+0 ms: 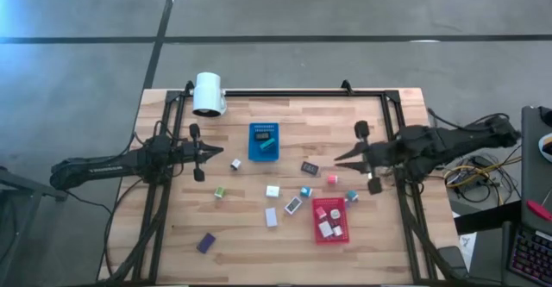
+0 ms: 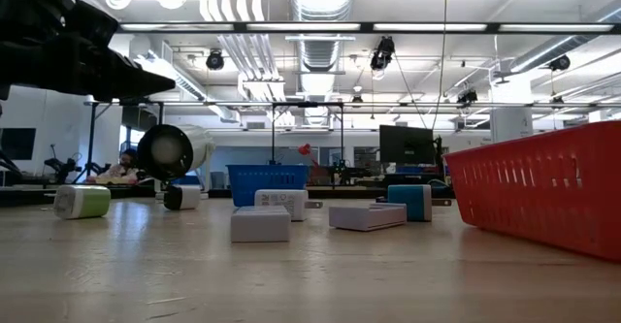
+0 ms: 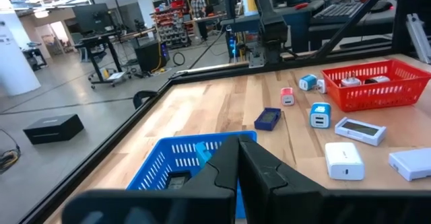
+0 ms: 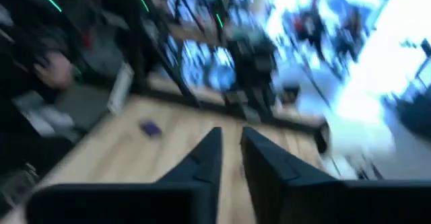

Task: Pick & Place Office items
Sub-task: Put the right dark blue digital clock into the blue bin

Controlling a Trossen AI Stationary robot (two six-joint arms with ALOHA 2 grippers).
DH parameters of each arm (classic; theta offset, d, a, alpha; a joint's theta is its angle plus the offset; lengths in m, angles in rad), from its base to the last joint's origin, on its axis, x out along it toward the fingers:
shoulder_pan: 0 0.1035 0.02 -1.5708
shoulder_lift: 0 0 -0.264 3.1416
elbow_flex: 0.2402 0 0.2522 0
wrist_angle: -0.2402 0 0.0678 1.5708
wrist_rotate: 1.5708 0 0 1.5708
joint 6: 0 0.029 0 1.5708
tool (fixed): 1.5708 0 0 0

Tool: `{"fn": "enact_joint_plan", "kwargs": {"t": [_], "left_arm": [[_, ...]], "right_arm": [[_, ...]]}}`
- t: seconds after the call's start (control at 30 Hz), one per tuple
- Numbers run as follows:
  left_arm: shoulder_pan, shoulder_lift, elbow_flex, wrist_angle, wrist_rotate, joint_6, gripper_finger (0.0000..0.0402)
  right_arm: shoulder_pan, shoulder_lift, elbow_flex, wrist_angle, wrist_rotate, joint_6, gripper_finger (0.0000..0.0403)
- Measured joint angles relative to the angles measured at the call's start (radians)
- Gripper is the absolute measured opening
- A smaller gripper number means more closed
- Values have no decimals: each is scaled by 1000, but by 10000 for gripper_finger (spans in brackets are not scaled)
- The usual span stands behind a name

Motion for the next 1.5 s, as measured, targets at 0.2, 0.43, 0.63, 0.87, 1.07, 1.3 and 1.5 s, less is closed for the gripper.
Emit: {"fn": "enact_joint_plan", "kwargs": {"t": [0.2, 0.43, 0.63, 0.87, 1.07, 1.3, 1.5], "left_arm": [[0, 0, 0, 0, -13, 0, 14], [0, 0, 0, 0, -14, 0, 14], [0, 1, 0, 0, -16, 0, 14], [0, 7, 0, 0, -17, 0, 14], [0, 7, 0, 0, -17, 0, 14], [0, 7, 0, 0, -17, 0, 14], [0, 7, 0, 0, -20, 1, 14]], "right_arm": [[-132, -134, -179, 145, -86, 6, 12], [-270, -205, -372, 339, -252, -20, 13], [-346, -236, -527, 537, -272, 12, 13], [-403, -305, -648, 617, -264, 45, 13], [-469, -378, -712, 620, -303, 108, 13], [-483, -386, -781, 612, -313, 155, 13], [-484, -383, -781, 613, -314, 134, 13]]}}
